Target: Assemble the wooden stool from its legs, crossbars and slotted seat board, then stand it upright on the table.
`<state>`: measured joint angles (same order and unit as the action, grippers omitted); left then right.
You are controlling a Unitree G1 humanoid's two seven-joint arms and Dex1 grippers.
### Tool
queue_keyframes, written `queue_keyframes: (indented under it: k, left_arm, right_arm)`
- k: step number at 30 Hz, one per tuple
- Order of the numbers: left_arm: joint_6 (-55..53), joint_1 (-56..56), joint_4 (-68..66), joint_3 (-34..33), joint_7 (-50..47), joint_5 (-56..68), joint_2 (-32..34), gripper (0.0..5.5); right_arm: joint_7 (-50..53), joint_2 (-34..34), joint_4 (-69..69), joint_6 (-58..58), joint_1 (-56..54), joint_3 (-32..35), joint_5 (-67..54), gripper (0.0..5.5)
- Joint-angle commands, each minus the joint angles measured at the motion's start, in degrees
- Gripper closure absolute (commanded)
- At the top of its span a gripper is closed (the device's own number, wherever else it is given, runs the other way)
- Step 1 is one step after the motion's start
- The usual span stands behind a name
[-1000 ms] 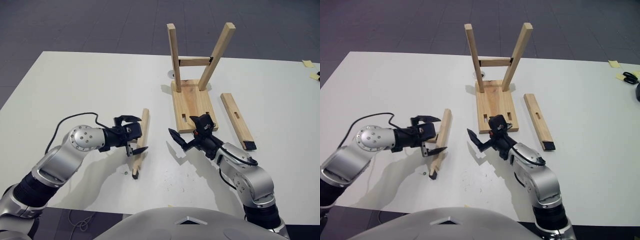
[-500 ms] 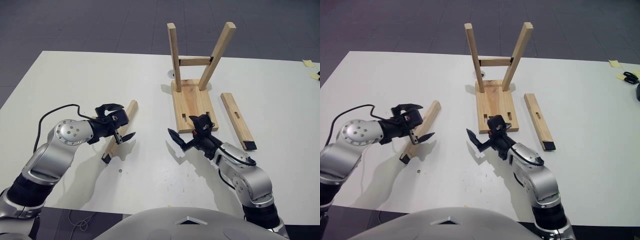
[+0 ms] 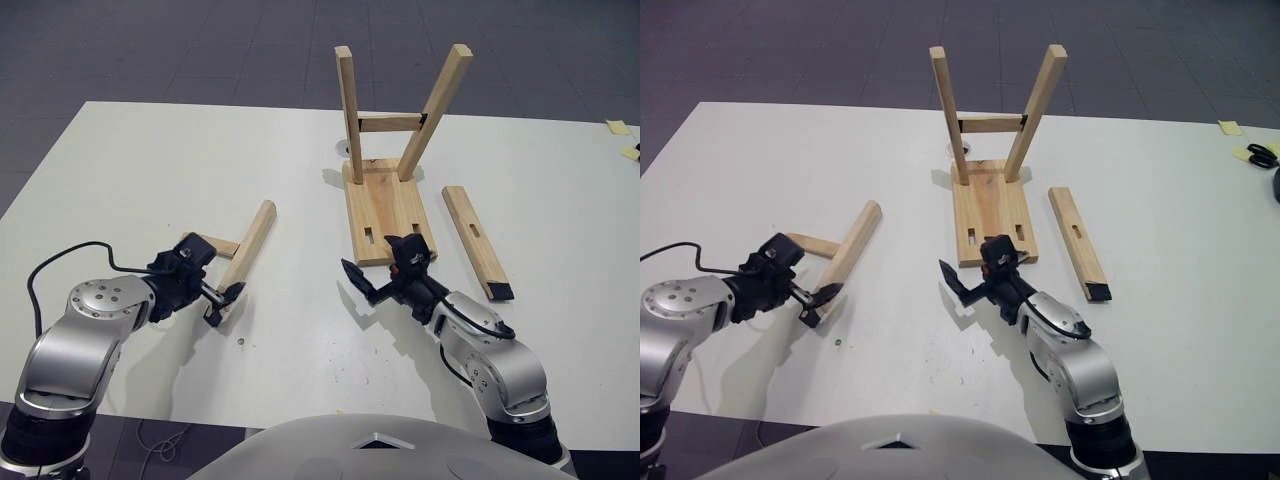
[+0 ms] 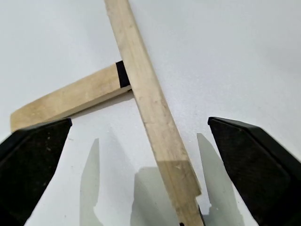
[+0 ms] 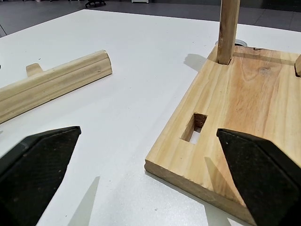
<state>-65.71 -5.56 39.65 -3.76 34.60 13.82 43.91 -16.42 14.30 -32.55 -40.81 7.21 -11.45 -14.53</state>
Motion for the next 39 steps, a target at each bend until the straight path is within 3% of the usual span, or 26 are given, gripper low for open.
queue_keyframes:
  k: [1,14,24,30,33,36,39]
  left_arm:
    - [-0.85,-2.66,0.61,3.32,0.99,1.49,1.98,0.75]
    - [13.02,-4.18,-12.36,13.01,-1.79,-4.19,1.96,3.05]
    - [24.62,-6.01,-19.35,14.34,0.73,-7.37,5.47,4.47]
    - [36.75,3.71,-20.82,11.82,-1.69,-9.43,1.49,4.48]
    - [48.35,10.93,-21.77,11.36,-8.8,-16.42,-1.63,4.48]
    - [63.53,15.51,-25.18,12.42,-15.23,-25.12,-2.22,4.48]
    - [74.99,17.19,-27.14,14.7,-19.26,-32.51,-1.29,4.48]
  right_arm:
    - [0.61,-0.09,0.81,0.29,-0.53,0.57,0.44,0.1]
    - [2.36,-1.14,1.05,1.06,0.18,0.5,1.16,0.1]
    - [4.41,-2.14,1.85,1.55,-0.26,0.61,2.85,0.1]
    - [4.78,-4.02,3.39,1.83,-2.0,1.8,2.1,0.1]
    - [5.91,-11.96,2.22,-2.28,-5.42,8.76,-8.83,0.1]
    - [11.9,-21.36,1.6,-7.74,-10.85,19.31,-33.96,0.1]
    - [21.78,-25.17,4.9,-6.34,-16.34,24.94,-55.68,0.1]
